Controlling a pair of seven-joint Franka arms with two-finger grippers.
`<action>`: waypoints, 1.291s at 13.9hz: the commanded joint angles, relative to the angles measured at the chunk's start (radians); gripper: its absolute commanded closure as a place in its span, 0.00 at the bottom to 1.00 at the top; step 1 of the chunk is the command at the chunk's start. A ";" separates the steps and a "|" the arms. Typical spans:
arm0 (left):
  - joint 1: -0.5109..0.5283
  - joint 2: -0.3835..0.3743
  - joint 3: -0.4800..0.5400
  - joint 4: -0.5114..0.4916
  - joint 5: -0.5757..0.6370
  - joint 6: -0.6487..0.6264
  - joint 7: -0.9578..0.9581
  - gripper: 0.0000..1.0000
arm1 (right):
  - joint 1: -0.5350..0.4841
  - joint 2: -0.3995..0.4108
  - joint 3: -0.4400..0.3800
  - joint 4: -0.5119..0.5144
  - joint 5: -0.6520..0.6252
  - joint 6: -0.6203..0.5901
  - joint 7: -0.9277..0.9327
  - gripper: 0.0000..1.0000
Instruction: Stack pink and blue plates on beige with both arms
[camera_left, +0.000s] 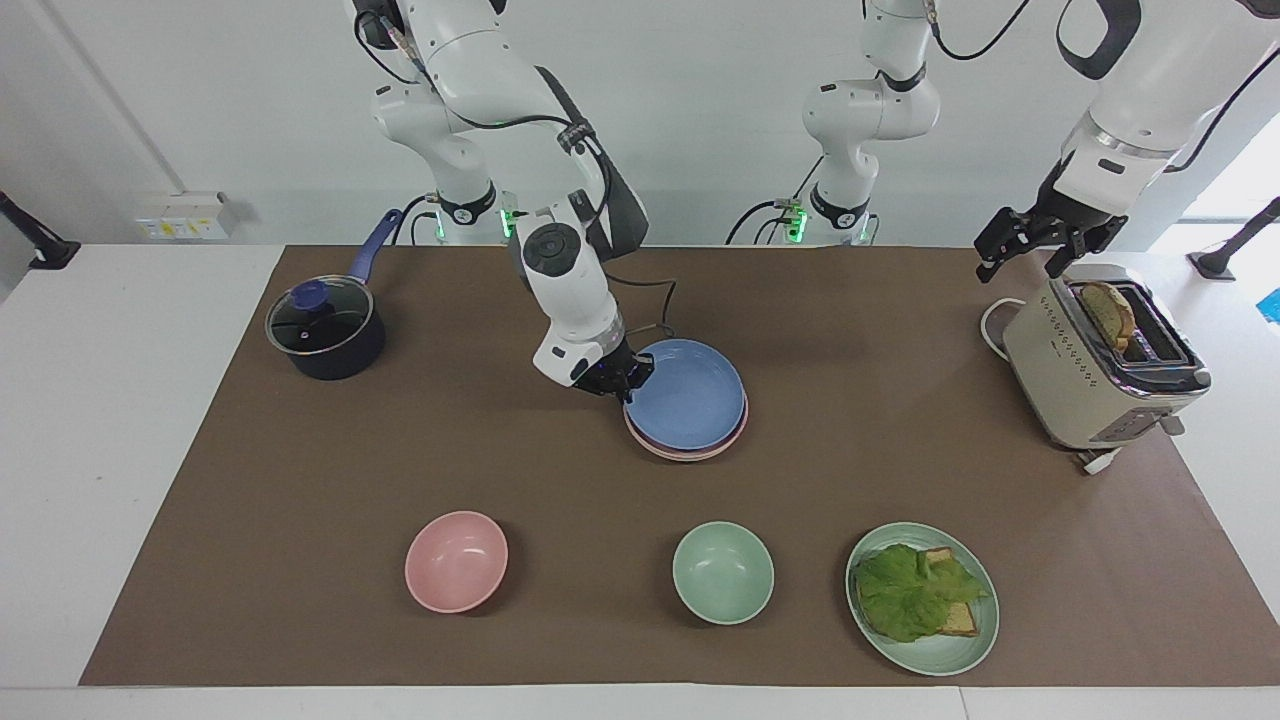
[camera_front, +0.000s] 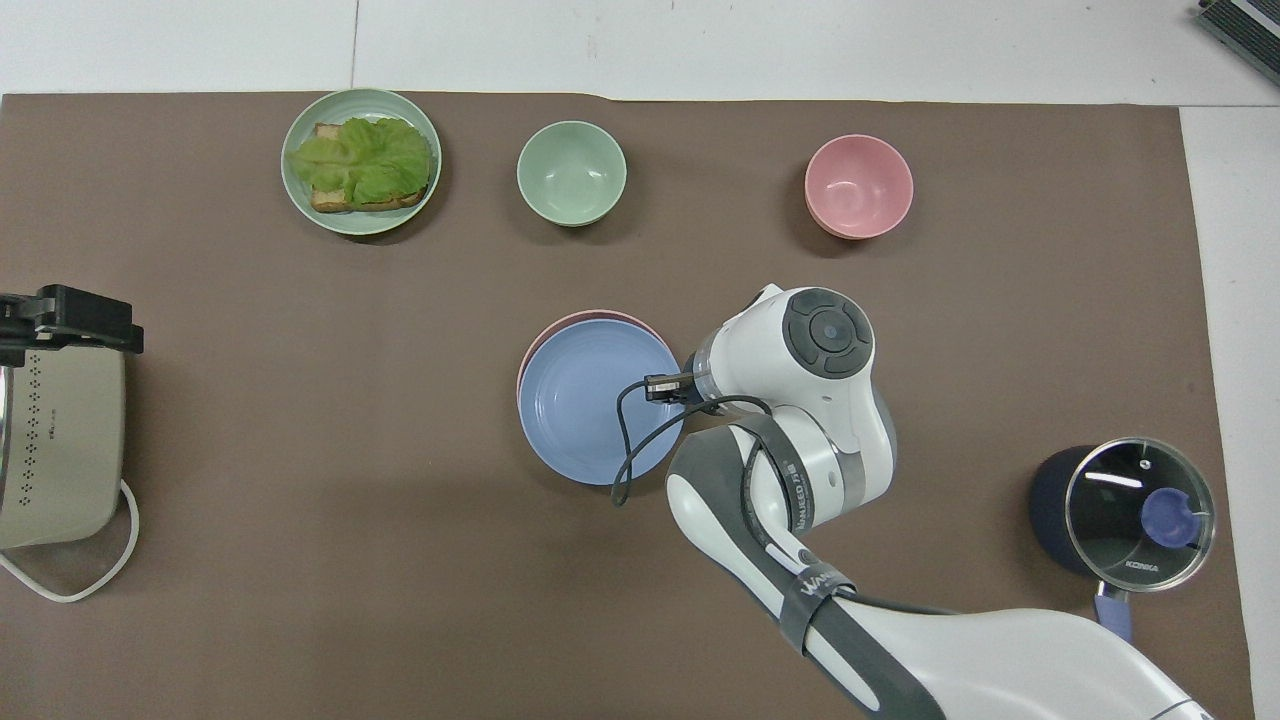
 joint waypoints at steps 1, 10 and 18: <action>0.017 -0.008 -0.012 0.002 0.012 -0.011 0.008 0.00 | -0.003 0.011 0.002 0.019 0.029 0.015 -0.001 0.00; 0.018 -0.008 -0.012 0.002 0.012 -0.011 0.008 0.00 | -0.168 -0.129 -0.013 0.060 -0.156 -0.095 -0.004 0.00; 0.017 -0.008 -0.012 0.002 0.012 -0.011 0.008 0.00 | -0.259 -0.247 -0.039 0.163 -0.212 -0.307 0.022 0.00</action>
